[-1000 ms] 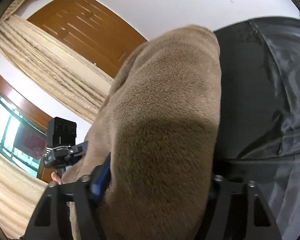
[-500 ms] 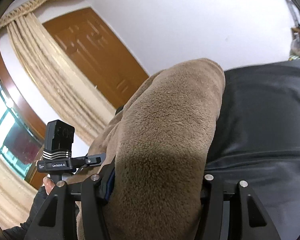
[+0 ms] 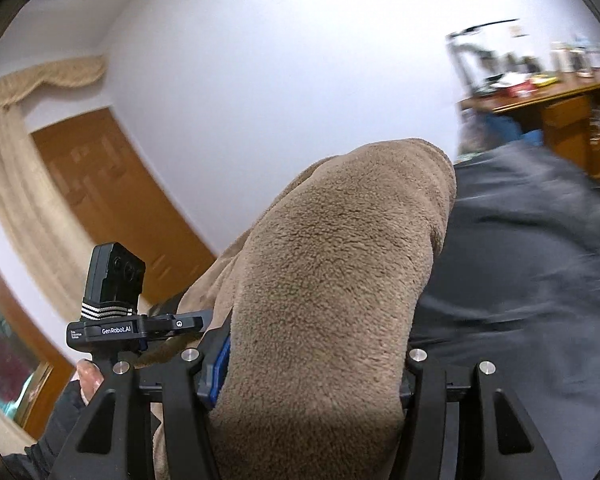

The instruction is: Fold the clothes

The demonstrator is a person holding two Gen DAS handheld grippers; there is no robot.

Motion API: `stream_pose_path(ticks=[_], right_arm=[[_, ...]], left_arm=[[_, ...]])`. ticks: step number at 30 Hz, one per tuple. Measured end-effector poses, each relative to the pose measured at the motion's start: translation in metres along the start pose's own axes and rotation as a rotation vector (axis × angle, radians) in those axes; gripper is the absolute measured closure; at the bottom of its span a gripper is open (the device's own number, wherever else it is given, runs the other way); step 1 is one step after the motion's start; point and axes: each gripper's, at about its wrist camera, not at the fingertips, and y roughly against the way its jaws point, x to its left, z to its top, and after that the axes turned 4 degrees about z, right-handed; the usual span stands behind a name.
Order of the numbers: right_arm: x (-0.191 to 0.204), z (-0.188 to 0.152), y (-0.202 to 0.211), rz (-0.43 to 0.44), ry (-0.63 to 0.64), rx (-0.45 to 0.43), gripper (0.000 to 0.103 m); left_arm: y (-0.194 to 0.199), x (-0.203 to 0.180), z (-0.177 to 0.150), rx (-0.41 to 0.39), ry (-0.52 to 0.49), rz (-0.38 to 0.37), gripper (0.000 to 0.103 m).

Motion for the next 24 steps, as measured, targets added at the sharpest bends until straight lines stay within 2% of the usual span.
stream_pose_path(ticks=[5, 8, 11, 13, 14, 16, 21, 24], right_arm=[[-0.065, 0.014, 0.029, -0.112, -0.039, -0.038, 0.045], [-0.098, 0.021, 0.038, -0.146, -0.062, -0.030, 0.045], [-0.101, 0.017, 0.023, -0.164, -0.098, 0.001, 0.043], [-0.120, 0.017, 0.029, -0.183, -0.122, 0.021, 0.040], [-0.123, 0.014, 0.030, -0.197, -0.128, 0.027, 0.033], [-0.130, 0.009, 0.031, -0.226, -0.139, 0.040, 0.021], [-0.118, 0.015, 0.034, -0.317, -0.068, 0.050, 0.018], [-0.094, 0.008, 0.051, -0.395, 0.002, 0.000, 0.018]], left_arm=[[-0.079, -0.047, 0.038, 0.055, -0.045, -0.006, 0.038], [-0.117, -0.065, 0.046, 0.086, -0.055, 0.009, 0.038], [-0.128, -0.059, 0.033, 0.116, -0.044, 0.030, 0.035], [-0.133, -0.057, 0.028, 0.130, -0.042, 0.050, 0.025], [-0.136, -0.057, 0.027, 0.133, -0.038, 0.062, 0.021], [-0.141, -0.056, 0.023, 0.132, -0.032, 0.092, 0.004], [-0.140, -0.061, 0.018, 0.087, -0.075, 0.192, 0.002], [-0.130, -0.071, 0.016, 0.050, -0.118, 0.274, 0.002]])
